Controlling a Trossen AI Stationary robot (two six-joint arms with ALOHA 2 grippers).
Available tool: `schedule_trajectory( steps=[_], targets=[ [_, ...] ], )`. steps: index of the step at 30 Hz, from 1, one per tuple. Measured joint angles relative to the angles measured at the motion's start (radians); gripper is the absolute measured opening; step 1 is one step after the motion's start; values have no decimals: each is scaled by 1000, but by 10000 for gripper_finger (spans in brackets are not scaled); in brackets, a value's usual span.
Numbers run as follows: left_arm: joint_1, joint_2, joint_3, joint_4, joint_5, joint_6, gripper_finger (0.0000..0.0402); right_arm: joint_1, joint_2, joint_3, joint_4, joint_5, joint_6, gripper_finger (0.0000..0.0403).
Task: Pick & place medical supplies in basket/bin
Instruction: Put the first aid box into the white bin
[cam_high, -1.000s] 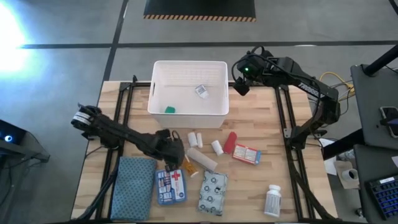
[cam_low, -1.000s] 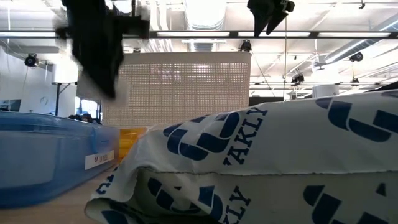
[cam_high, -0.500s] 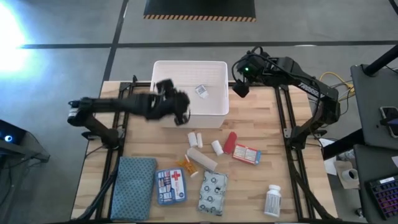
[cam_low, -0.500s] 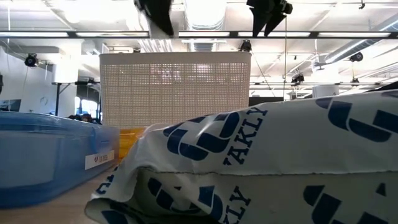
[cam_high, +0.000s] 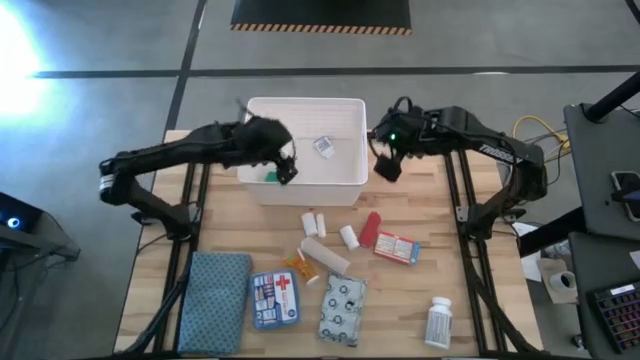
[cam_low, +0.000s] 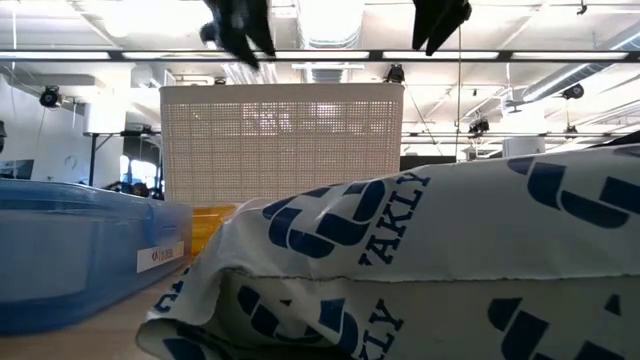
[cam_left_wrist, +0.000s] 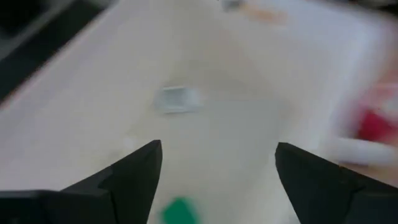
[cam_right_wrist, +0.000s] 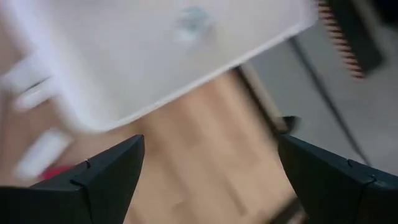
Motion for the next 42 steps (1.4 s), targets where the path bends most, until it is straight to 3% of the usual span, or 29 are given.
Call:
schedule_trajectory(
  steps=[5,10,15,18,25,29,33,39,42],
  targets=[
    [-246,-120,-53,-111,59,-139,291,43,0,-83,57,-55,-4,359],
    [-484,-194,-182,-146,55,-564,292,43,0,-167,93,-184,-3,359],
    [-678,-199,-355,-61,54,-870,292,55,-14,-249,86,-245,11,359],
    [-749,-168,-451,51,54,-993,290,66,-40,-297,83,-279,32,359],
    [-833,-48,-615,487,173,-1161,254,104,-138,-430,88,-515,175,359],
    [-850,25,-617,529,244,-1205,232,141,-209,-559,148,-557,283,359],
    [-893,90,-545,419,340,-1301,223,183,-276,-727,347,-698,437,359],
    [-971,193,-401,214,300,-1623,222,281,-309,-961,816,-800,681,359],
    [-1003,255,-350,193,267,-1767,222,334,-291,-1044,1059,-816,826,359]
  ],
)
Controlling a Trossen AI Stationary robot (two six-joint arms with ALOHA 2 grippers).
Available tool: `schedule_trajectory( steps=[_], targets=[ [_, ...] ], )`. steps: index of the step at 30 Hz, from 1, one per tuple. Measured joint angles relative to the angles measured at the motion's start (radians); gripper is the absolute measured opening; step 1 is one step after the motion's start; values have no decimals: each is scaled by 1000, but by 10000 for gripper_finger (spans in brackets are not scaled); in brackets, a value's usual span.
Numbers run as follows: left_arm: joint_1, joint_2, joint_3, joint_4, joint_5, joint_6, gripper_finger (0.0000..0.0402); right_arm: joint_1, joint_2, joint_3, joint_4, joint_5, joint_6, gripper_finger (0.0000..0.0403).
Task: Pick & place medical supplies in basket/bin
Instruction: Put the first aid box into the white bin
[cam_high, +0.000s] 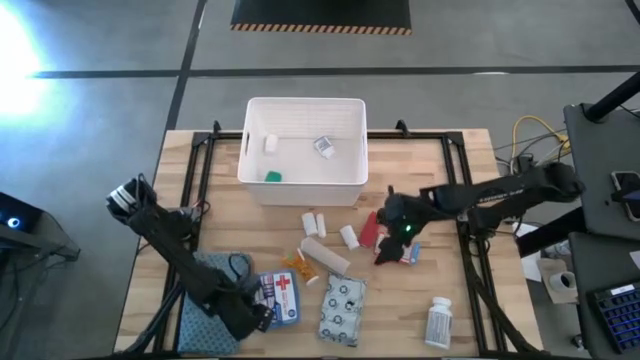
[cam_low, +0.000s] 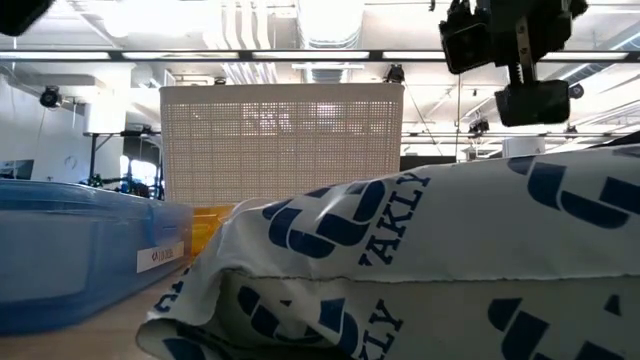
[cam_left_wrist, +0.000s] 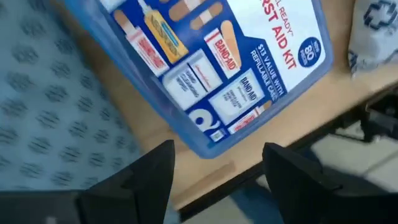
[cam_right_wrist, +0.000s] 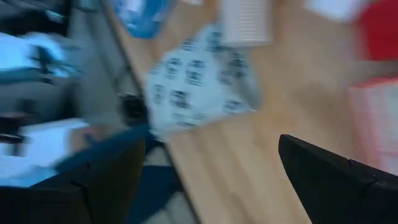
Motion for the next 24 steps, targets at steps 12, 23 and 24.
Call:
schedule_trajectory(
  steps=[12,23,24],
  targets=[
    [-82,175,69,-28,-226,-199,222,147,190,17,447,286,314,359],
    [-44,164,2,3,-387,-86,222,200,449,249,419,354,326,359],
    [-35,164,0,15,-405,-61,222,200,475,276,422,355,319,359]
  ],
)
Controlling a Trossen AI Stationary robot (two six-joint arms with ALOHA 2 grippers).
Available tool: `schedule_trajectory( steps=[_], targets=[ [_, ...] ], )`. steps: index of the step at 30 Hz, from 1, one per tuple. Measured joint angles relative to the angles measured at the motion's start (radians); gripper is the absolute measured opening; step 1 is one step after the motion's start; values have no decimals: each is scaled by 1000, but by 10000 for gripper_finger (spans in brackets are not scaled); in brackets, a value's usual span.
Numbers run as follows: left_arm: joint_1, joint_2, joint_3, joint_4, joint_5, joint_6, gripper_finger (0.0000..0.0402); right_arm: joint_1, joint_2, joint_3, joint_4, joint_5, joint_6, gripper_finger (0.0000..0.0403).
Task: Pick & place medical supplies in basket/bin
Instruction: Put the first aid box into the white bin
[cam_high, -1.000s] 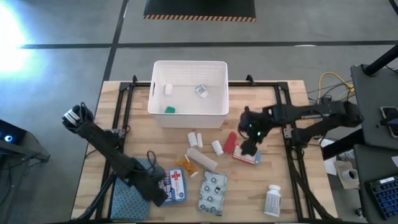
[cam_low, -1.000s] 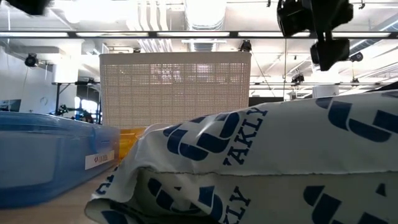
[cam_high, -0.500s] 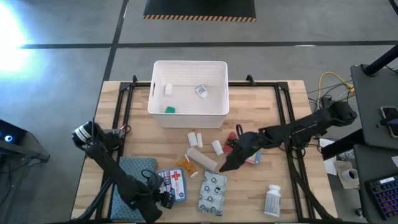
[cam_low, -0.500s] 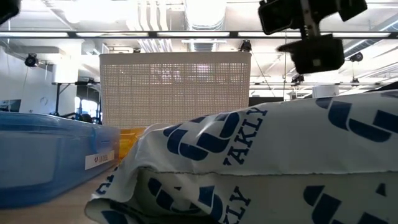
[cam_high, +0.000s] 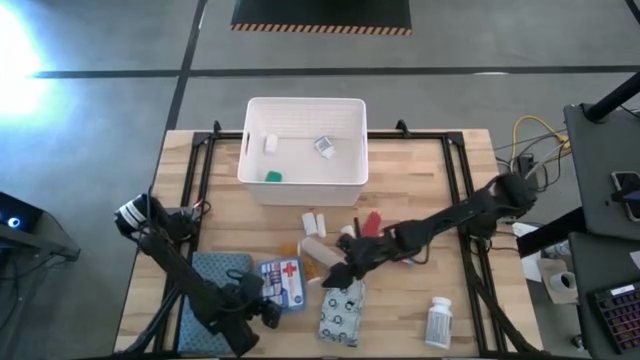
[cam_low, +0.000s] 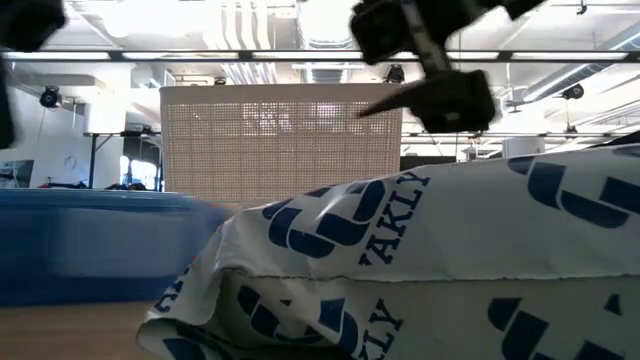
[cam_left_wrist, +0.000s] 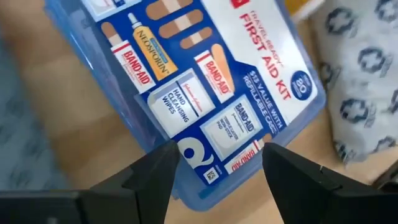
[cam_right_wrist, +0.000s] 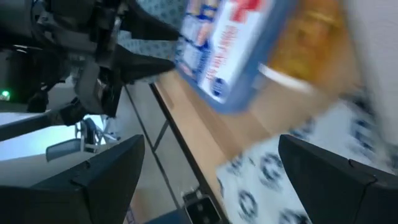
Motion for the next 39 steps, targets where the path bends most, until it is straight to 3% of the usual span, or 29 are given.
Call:
schedule_trajectory(
  steps=[3,7,12,16,24,34,39],
  targets=[
    [12,-23,16,-17,-35,36,222,0,74,83,-7,-1,-7,359],
    [-9,-82,89,-161,-57,55,222,3,149,181,-56,-9,-8,359],
    [-24,-81,120,-319,1,48,222,4,244,245,-78,-12,-8,359],
    [-22,-70,63,-285,5,14,222,-12,326,299,-72,-35,-9,359],
    [-21,-61,-90,-59,10,-34,222,-10,397,353,-134,-66,17,359],
    [-21,-67,-146,16,25,-61,222,-36,385,349,-203,66,12,359],
    [-21,-65,-139,15,22,-53,222,-60,395,349,-187,76,-5,359]
  ],
)
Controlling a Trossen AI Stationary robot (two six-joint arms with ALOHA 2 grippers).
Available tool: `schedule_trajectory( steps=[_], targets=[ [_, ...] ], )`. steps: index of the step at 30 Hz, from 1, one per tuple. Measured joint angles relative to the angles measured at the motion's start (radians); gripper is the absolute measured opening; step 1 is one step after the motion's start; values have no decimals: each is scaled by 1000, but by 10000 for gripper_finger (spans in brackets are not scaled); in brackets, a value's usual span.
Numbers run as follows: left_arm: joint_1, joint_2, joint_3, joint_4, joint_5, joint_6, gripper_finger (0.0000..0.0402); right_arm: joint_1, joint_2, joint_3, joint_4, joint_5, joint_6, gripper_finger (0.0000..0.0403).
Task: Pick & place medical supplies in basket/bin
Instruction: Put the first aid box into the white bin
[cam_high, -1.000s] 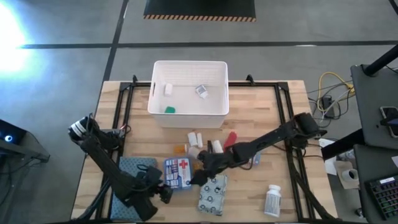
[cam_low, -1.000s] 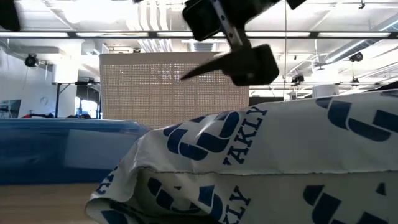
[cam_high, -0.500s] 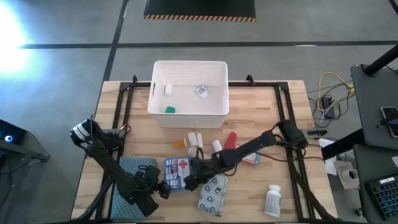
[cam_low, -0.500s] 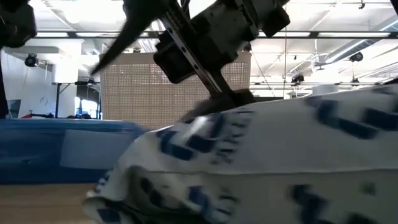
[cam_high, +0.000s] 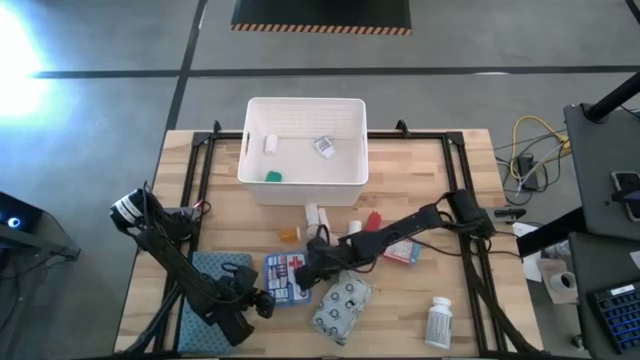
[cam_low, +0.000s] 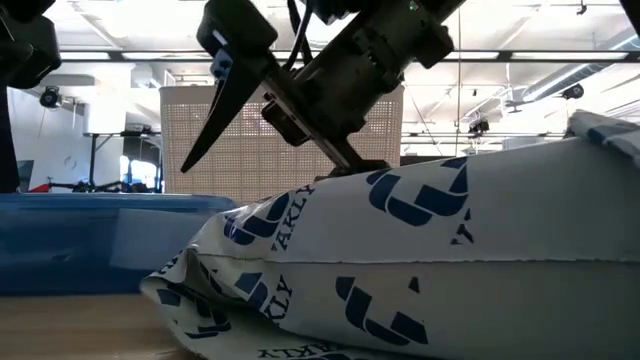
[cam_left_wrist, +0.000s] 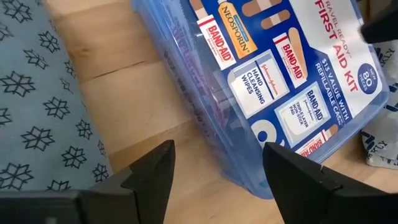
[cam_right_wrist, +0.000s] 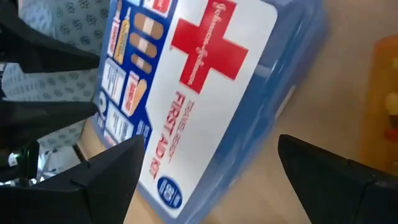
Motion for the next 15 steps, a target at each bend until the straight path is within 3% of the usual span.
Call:
schedule_trajectory(
  steps=[7,15],
  targets=[
    [9,2,-1,47,-29,58,222,-8,24,2,70,-16,-14,359],
    [10,2,-1,48,-50,99,222,-10,23,51,89,-54,-186,359]
  ],
)
